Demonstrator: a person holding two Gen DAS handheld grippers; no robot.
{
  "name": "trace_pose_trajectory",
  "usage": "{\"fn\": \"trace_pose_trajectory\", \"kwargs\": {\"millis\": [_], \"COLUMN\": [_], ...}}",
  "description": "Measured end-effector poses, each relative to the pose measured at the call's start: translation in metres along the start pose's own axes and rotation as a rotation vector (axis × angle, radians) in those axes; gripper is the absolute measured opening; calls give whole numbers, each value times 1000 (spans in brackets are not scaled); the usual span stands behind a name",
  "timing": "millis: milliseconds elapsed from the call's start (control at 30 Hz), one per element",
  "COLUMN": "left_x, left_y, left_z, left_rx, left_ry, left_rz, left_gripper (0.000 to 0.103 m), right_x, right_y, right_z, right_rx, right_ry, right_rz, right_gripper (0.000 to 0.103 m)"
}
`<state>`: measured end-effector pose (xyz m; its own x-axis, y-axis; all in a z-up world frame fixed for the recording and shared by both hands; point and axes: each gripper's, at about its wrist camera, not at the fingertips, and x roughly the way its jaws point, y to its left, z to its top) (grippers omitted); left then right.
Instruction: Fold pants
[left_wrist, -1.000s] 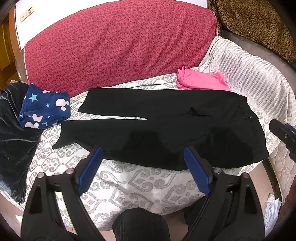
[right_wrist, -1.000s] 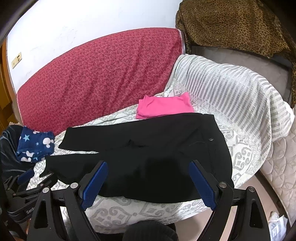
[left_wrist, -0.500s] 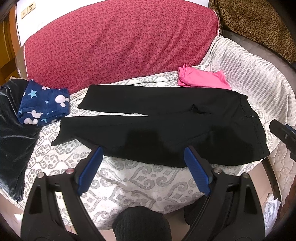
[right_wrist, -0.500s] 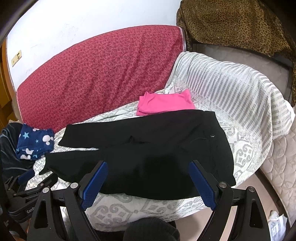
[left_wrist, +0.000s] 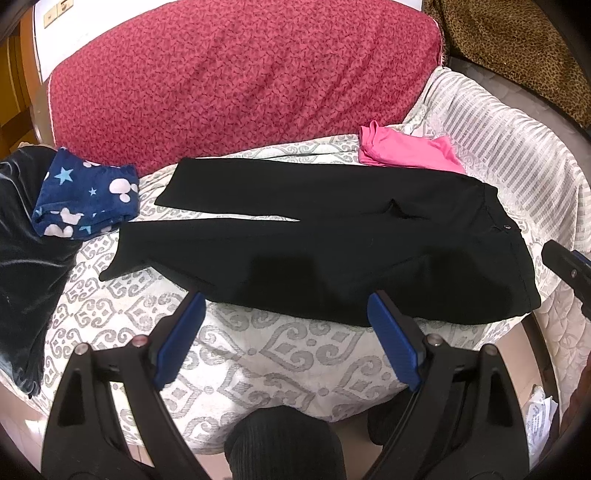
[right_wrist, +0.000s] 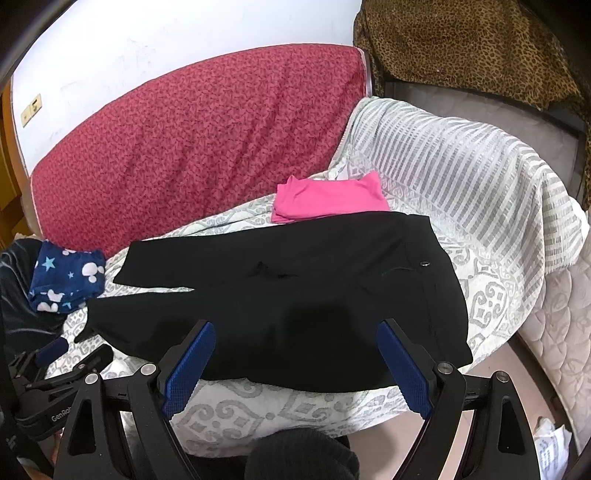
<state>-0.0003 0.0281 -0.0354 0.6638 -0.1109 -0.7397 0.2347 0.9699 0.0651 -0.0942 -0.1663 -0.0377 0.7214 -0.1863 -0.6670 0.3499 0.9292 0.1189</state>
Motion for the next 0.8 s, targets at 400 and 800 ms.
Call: {"fn": "trace_pose_trajectory", "kwargs": {"millis": [400, 800], "left_x": [12, 28], "left_y": [11, 27], "left_z": [-4, -3], "left_rx": [-23, -54], "left_ry": [23, 45], "left_rz": [7, 22], "left_gripper": [89, 89], "right_x": [9, 28], "right_y": [-1, -14], "right_z": [-4, -10], "right_rx": [-3, 22], "right_ry": [22, 69], "right_rz": [-13, -55], "right_gripper": [91, 90]}}
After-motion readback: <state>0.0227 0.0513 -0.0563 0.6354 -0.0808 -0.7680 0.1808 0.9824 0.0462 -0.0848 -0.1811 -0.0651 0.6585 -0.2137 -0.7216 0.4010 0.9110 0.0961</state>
